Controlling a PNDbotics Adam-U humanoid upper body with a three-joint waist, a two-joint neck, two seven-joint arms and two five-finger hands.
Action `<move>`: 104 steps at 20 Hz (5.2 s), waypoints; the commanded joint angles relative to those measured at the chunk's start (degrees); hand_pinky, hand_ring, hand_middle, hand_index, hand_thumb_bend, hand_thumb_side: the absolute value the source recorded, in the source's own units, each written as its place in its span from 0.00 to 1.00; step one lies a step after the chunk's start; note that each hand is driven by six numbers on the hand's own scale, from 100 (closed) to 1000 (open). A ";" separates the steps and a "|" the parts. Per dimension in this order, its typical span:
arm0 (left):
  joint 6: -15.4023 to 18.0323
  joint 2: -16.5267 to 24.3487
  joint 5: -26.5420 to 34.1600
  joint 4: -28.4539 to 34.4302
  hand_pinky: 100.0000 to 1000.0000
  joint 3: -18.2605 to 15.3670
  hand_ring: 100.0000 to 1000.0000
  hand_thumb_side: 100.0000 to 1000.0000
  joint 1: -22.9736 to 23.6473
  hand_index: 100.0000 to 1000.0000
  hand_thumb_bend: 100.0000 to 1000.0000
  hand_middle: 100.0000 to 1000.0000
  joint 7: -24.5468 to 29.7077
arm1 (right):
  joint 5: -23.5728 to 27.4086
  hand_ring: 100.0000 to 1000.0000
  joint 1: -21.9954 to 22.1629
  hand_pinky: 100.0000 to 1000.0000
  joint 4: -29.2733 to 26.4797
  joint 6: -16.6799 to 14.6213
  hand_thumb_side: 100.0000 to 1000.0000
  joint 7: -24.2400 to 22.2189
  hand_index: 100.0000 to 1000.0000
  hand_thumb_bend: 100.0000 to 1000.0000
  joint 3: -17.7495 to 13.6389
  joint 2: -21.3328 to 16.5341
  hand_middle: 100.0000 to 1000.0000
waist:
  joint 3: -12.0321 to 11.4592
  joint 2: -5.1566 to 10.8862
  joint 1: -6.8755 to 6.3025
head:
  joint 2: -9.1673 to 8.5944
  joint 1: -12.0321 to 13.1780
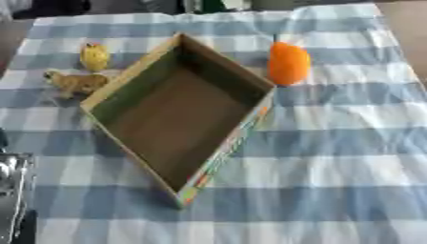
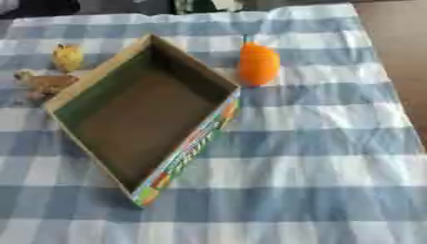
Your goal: Pick up objects on the table and place them in the box.
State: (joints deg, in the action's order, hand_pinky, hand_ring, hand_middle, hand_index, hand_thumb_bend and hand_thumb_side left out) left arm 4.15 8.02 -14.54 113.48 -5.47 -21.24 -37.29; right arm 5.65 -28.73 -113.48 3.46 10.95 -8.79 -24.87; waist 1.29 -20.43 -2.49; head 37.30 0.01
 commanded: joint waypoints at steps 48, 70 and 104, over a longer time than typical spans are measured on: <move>0.00 1.92 0.97 1.11 0.44 2.23 0.52 0.75 0.44 0.68 0.00 0.54 3.33 | -42.02 0.89 -35.27 0.77 35.21 -12.78 0.68 -33.70 0.82 0.27 23.96 -13.37 0.77 | -2.57 3.16 1.27 | 2.58 -3.29; -0.52 1.73 1.18 1.11 0.44 2.35 0.52 0.74 1.27 0.67 0.00 0.54 3.98 | -48.63 0.98 -41.20 0.85 56.56 -21.30 0.24 -48.22 0.88 0.42 23.01 -7.14 0.84 | -2.97 4.39 0.72 | 2.77 -4.04; -0.70 0.76 1.53 1.11 0.43 2.55 0.52 0.75 0.91 0.67 0.00 0.54 4.31 | -48.74 0.99 -37.21 0.83 59.77 -16.25 0.33 -55.42 0.90 0.44 24.01 -6.21 0.74 | -3.20 2.41 0.32 | 1.35 -5.02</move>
State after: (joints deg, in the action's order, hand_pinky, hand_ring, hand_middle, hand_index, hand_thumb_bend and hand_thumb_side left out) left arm 3.40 8.52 -13.21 113.49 -2.98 -19.69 -33.17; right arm -42.24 -65.01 -53.60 -13.01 -45.22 15.25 -30.44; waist -1.86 -19.09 -2.19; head 39.20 -4.76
